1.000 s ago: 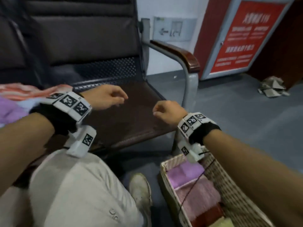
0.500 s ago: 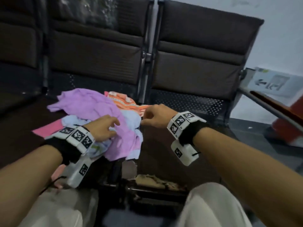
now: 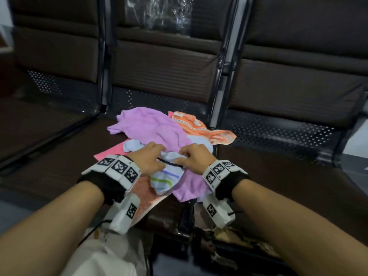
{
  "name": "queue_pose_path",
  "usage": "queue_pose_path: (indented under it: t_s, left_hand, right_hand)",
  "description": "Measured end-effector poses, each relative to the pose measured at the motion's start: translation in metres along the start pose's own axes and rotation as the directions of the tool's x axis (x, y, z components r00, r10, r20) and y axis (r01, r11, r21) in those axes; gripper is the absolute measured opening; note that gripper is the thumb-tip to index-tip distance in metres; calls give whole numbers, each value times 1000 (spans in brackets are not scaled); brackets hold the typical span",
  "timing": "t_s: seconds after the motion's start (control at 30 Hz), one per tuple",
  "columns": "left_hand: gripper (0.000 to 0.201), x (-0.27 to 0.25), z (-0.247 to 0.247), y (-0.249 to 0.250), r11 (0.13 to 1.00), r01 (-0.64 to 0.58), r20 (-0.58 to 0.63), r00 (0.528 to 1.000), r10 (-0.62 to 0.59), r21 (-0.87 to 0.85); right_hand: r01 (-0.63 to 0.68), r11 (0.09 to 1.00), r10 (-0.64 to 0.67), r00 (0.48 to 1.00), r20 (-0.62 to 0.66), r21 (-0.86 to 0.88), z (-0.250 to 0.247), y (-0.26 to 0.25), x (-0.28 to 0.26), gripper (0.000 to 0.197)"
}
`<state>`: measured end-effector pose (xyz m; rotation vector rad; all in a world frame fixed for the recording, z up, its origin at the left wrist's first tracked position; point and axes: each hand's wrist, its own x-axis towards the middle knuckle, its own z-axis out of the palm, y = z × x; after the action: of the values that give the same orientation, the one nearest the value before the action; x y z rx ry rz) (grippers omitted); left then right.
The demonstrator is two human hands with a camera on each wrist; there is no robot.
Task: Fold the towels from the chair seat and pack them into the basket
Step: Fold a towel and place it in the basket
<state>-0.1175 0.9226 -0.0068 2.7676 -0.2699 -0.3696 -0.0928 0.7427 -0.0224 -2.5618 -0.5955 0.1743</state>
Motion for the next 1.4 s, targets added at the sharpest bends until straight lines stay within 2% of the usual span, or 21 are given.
queue_pose_path:
  t_s: [0.1, 0.13, 0.2, 0.27, 0.3, 0.37, 0.43, 0.5, 0.57, 0.67, 0.77, 0.8, 0.87, 0.93, 1.0, 1.1, 1.2, 1.27, 1.37, 1.4]
  left_hand:
    - [62, -6, -3, 16, 996, -71, -45, 996, 74, 59]
    - [53, -5, -2, 18, 994, -85, -41, 995, 88, 76]
    - [21, -8, -3, 28, 990, -116, -38, 992, 119, 85]
    - [2, -17, -1, 38, 986, -135, -7, 991, 136, 96]
    - [4, -20, 2, 42, 984, -139, 17, 990, 138, 110]
    - [19, -24, 11, 45, 989, -84, 113, 991, 70, 123]
    - [28, -26, 21, 42, 998, -7, 292, 956, -13, 68]
    - [31, -30, 25, 40, 998, 25, 384, 922, -47, 63]
    - [32, -30, 20, 39, 995, 31, 320, 946, -61, 99]
    - [30, -25, 9, 38, 987, 6, 91, 996, -21, 160]
    - [29, -15, 2, 37, 994, 0, 32, 999, -3, 110]
    - [29, -11, 0, 38, 995, 2, 23, 1000, -4, 97]
    - [30, -3, -1, 40, 996, -1, -18, 1000, 3, 84]
    - [32, 5, -1, 43, 998, -1, -68, 998, 5, 58]
    - [38, 12, 0, 49, 999, -27, -120, 992, 30, 24]
    - [54, 16, -1, 59, 996, -88, -184, 979, 81, -28]
    - [67, 17, 0, 73, 986, -165, -117, 980, 163, -12]
    - [56, 17, 3, 86, 974, -228, -65, 972, 227, -9]
    - [3, 18, 8, 100, 959, -274, -99, 955, 281, 73]
    - [9, 17, 9, 104, 957, -272, -119, 952, 283, 101]
  right_hand:
    - [135, 990, -132, 987, -89, 32, -32, -7, -28, 28]
    - [168, 984, -161, 982, -98, 60, -40, -7, -33, 28]
    - [190, 978, -182, 978, -99, 81, -57, -9, -49, 28]
    - [153, 984, -152, 988, -27, 90, -67, -8, -68, 23]
    - [116, 989, -118, 993, 25, 91, -68, -5, -75, 14]
    - [18, 998, -24, 996, 91, 62, -60, 5, -83, 23]
    - [-72, 997, 68, 993, 101, 38, -44, 19, -82, 27]
    - [-119, 993, 118, 989, 84, 8, -29, 29, -76, 22]
    - [-163, 987, 163, 985, 62, -7, -17, 35, -63, 21]
    - [-233, 973, 232, 972, 34, 5, -1, 37, -37, 35]
    - [-334, 939, 330, 942, 64, 83, 16, 35, -14, 59]
    - [-348, 934, 344, 937, 59, 85, 21, 35, -7, 61]
    - [-354, 931, 355, 935, 2, 85, 24, 36, 1, 51]
    - [-306, 945, 315, 947, -68, 115, 16, 34, 1, 28]
    - [-193, 970, 212, 969, -126, 151, 0, 31, -6, 14]
    - [2, 975, 45, 977, -208, 224, -34, 25, -29, 7]
    - [117, 943, -22, 956, -293, 311, -73, 26, -60, 15]
    - [155, 904, 7, 926, -377, 399, -92, 33, -80, 15]
    - [198, 855, 97, 846, -524, 479, -103, 57, -110, 32]
    - [185, 850, 135, 828, -544, 494, -104, 66, -120, 36]
